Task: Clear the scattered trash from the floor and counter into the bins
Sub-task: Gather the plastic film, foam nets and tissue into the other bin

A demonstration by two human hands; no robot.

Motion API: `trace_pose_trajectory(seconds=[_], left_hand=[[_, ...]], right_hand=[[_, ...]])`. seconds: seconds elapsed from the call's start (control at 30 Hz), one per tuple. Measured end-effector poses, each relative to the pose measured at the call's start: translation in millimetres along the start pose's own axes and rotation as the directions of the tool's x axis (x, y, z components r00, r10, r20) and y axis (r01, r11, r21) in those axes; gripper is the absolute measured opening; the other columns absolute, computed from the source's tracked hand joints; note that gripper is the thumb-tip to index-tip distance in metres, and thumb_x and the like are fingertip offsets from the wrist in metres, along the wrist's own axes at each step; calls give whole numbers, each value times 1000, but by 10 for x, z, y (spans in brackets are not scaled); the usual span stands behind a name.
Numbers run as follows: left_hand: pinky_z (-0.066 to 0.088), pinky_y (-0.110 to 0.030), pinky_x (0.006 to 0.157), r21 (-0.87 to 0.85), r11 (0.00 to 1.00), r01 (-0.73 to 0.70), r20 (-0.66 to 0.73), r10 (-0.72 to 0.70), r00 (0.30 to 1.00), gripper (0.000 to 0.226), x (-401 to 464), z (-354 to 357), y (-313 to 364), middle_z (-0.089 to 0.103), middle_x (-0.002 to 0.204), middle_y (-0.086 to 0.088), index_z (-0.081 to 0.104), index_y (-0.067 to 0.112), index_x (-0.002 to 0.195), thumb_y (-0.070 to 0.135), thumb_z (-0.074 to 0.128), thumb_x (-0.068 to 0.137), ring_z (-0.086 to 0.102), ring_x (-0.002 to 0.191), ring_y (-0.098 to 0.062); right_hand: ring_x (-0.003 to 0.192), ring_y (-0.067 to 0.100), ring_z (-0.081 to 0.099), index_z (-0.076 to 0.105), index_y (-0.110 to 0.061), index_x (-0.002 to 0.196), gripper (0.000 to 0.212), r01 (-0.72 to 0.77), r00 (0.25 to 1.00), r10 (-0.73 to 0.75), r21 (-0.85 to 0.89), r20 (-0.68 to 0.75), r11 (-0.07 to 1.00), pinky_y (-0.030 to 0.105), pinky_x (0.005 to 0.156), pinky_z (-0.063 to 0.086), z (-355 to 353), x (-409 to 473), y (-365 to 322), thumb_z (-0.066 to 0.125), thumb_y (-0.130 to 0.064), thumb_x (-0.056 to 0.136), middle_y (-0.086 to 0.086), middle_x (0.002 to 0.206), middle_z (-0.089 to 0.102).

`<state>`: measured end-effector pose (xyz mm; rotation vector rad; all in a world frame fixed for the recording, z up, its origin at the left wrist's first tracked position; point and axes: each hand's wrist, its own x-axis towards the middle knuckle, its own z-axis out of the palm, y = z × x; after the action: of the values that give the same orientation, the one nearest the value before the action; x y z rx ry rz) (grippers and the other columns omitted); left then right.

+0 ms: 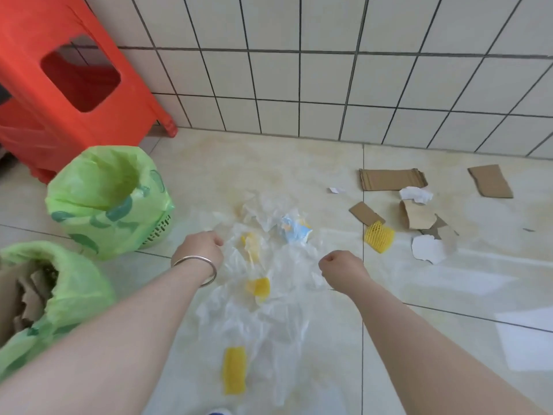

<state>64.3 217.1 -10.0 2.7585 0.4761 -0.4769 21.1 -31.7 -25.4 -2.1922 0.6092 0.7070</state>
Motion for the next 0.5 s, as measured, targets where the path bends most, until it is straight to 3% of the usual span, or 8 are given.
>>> trace_pose_trajectory(seconds=[0.1, 0.2, 0.37, 0.5], left_hand=[[49, -34, 93, 40, 997, 65, 9, -66, 998, 36, 453, 277, -29, 62, 123, -5, 64, 32, 109, 13, 45, 85, 60, 109, -30], [48, -32, 90, -2, 998, 59, 32, -59, 998, 35, 793, 527, 103, 63, 121, -6, 65, 32, 108, 16, 43, 87, 60, 108, -31], [50, -30, 84, -51, 998, 48, 124, -42, 991, 30, 807, 681, 239, 69, 113, -2, 67, 31, 101, 19, 44, 88, 63, 101, -30], [51, -31, 89, -161, 983, 88, 182, -58, 982, 26, 932, 739, 444, 70, 111, 1, 68, 29, 100, 19, 48, 86, 64, 101, -26]], right_hand=[[82, 25, 56, 64, 0, 98, 29, -5, 1000, 5, -8, 15, 1000, 27, 68, 41, 88, 517, -37, 40, -11, 85, 13, 106, 68], [77, 24, 52, 63, -1, 91, 26, -44, 999, 45, -34, 16, 998, 27, 67, 40, 119, 904, -88, 39, -8, 85, 13, 102, 68], [80, 23, 54, 65, -7, 97, 30, -105, 993, 114, -158, 44, 982, 26, 68, 42, 86, 1082, -109, 38, -11, 86, 10, 107, 67], [103, 23, 59, 62, -21, 116, 36, -110, 993, 116, -200, 18, 974, 25, 76, 44, -12, 1296, -146, 38, -14, 90, 2, 119, 61]])
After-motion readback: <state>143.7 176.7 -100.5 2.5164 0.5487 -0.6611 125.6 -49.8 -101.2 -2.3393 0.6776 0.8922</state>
